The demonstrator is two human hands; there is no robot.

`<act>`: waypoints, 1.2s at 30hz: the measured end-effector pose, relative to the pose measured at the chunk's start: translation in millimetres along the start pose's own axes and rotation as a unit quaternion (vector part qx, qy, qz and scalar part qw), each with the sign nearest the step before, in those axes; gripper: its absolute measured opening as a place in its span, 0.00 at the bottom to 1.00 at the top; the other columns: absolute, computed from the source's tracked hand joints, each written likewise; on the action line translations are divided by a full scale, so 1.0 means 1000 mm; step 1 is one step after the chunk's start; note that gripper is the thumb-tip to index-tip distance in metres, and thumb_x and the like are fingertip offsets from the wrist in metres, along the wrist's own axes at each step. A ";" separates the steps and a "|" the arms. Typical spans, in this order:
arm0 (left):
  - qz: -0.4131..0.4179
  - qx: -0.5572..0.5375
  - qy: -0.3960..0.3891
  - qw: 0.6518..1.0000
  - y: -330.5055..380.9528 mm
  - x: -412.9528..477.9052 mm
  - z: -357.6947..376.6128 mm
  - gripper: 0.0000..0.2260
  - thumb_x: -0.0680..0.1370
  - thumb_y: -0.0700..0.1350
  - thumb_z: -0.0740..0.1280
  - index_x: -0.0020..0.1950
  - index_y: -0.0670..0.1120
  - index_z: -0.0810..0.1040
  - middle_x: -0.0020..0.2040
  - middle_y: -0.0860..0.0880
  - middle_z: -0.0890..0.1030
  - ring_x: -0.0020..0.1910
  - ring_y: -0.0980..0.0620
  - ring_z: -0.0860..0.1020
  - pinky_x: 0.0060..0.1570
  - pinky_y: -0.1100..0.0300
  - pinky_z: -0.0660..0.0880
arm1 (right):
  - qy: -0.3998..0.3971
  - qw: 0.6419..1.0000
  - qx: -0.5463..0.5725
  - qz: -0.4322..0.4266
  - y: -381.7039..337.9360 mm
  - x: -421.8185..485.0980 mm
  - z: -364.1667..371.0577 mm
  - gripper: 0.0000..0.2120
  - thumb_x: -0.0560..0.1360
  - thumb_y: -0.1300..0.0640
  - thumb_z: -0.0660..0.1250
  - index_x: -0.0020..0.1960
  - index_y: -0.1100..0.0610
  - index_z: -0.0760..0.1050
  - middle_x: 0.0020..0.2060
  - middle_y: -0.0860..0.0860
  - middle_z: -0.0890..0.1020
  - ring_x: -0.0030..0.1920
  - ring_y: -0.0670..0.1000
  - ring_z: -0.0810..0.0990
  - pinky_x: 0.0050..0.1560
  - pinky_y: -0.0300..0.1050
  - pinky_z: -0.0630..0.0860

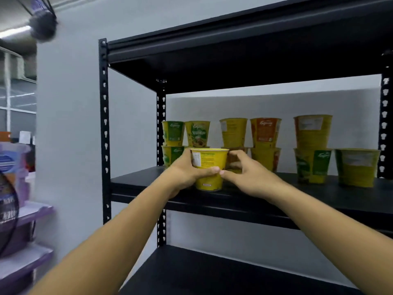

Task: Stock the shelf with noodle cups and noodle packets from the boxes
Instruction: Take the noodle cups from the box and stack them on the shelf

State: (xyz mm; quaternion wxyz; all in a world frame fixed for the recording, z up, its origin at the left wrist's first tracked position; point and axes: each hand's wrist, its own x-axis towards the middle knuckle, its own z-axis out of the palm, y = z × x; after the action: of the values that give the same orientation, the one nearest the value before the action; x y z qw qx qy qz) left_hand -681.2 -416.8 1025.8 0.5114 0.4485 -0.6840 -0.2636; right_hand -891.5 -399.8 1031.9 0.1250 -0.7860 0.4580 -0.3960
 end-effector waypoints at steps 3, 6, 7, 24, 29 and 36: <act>-0.001 -0.004 -0.005 1.000 -0.012 -0.007 -0.047 0.29 0.70 0.52 0.82 0.66 0.55 0.70 0.58 0.54 0.82 0.55 0.55 0.83 0.52 0.55 0.83 | -0.049 0.998 -0.034 -0.005 -0.030 0.017 0.031 0.34 0.79 0.41 0.68 0.79 0.44 0.57 0.73 0.46 0.73 0.71 0.50 0.72 0.67 0.47 0.70; 0.004 -0.013 -0.002 1.000 -0.027 -0.009 -0.087 0.22 0.75 0.44 0.78 0.63 0.53 0.72 0.54 0.53 0.81 0.48 0.58 0.83 0.40 0.62 0.82 | -0.094 0.991 -0.099 0.004 -0.052 0.031 0.057 0.34 0.79 0.37 0.65 0.80 0.45 0.58 0.75 0.46 0.72 0.72 0.50 0.72 0.69 0.48 0.71; 0.002 -0.008 0.004 1.000 -0.032 -0.008 -0.100 0.23 0.75 0.44 0.78 0.64 0.52 0.70 0.55 0.53 0.80 0.49 0.57 0.82 0.40 0.63 0.82 | -0.103 0.987 -0.126 0.008 -0.058 0.036 0.065 0.33 0.79 0.36 0.64 0.80 0.46 0.60 0.75 0.46 0.71 0.72 0.50 0.72 0.69 0.48 0.71; -0.009 0.047 0.017 0.999 -0.088 0.027 -0.170 0.31 0.76 0.53 0.75 0.75 0.51 0.66 0.62 0.49 0.77 0.60 0.46 0.80 0.59 0.45 0.81 | -0.141 0.954 -0.255 0.077 -0.075 0.035 0.111 0.26 0.84 0.37 0.50 0.79 0.43 0.64 0.79 0.46 0.65 0.78 0.51 0.63 0.75 0.50 0.60; 0.000 0.047 0.014 0.999 -0.093 0.034 -0.170 0.27 0.78 0.52 0.74 0.73 0.51 0.67 0.62 0.50 0.78 0.60 0.46 0.81 0.61 0.45 0.80 | -0.140 0.947 -0.278 0.074 -0.077 0.032 0.113 0.25 0.84 0.37 0.49 0.79 0.42 0.64 0.78 0.45 0.66 0.78 0.52 0.64 0.75 0.52 0.62; 0.010 0.062 0.016 0.998 -0.094 0.046 -0.165 0.27 0.77 0.54 0.75 0.71 0.51 0.68 0.58 0.52 0.78 0.59 0.47 0.80 0.61 0.46 0.80 | -0.136 0.946 -0.285 0.075 -0.075 0.033 0.115 0.26 0.84 0.35 0.48 0.79 0.40 0.64 0.78 0.43 0.67 0.77 0.51 0.64 0.76 0.54 0.63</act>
State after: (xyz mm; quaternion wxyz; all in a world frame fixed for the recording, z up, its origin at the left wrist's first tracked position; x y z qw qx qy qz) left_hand -498.2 -484.1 1025.4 0.4960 0.4763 -0.6956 -0.2083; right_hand -751.7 -404.3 1015.3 -0.0139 -0.7985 0.5881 -0.1275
